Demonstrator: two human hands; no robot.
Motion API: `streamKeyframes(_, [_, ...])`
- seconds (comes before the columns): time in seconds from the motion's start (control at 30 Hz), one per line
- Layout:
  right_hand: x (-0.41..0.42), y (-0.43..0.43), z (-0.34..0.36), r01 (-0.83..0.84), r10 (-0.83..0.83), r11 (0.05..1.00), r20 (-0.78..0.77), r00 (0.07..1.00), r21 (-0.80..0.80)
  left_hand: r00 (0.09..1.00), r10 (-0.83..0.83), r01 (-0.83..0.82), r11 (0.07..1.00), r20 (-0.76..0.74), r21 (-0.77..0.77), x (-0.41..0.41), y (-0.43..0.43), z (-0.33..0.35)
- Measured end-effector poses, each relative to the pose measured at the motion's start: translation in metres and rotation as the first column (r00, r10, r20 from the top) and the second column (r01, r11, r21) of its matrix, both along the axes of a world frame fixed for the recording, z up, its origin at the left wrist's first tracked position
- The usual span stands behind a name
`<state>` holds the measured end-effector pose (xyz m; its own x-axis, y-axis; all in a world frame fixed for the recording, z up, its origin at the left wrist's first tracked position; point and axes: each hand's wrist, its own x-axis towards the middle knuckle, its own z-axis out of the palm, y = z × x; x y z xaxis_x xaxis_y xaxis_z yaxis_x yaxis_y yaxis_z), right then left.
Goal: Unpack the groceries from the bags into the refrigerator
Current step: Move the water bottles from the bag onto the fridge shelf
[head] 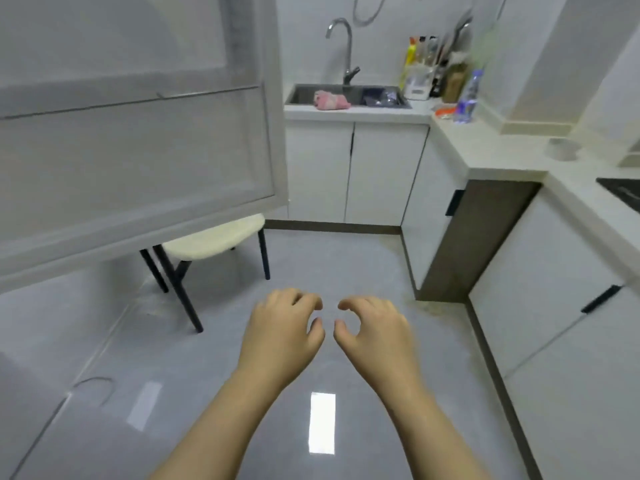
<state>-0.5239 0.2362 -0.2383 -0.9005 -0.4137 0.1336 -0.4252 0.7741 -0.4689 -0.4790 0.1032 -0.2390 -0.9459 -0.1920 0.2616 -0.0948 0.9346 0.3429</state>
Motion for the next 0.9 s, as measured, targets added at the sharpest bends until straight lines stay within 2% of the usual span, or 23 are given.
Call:
streamKeyframes(0.17, [-0.019, 0.104, 0.002, 0.218, -0.218, 0.976, -0.001, 0.976, 0.002, 0.969, -0.243, 0.244, 0.970, -0.042, 0.007, -0.052, 0.100, -0.001])
streamKeyframes(0.3, [-0.023, 0.167, 0.000, 0.403, -0.403, 0.915, 0.036, 0.915, -0.009, 0.912, -0.409, 0.410, 0.912, -0.033, 0.030, -0.082, 0.166, -0.004])
streamKeyframes(0.6, [-0.029, 0.285, 0.000, 0.726, -0.725, 0.688, 0.043, 0.688, -0.014, 0.716, -0.697, 0.698, 0.715, -0.040, 0.026, -0.142, 0.294, -0.011])
streamKeyframes(0.9, [-0.079, 0.379, 0.010, 0.899, -0.900, 0.436, 0.012, 0.437, -0.028, 0.468, -0.880, 0.883, 0.468, -0.076, 0.017, -0.225, 0.415, -0.002])
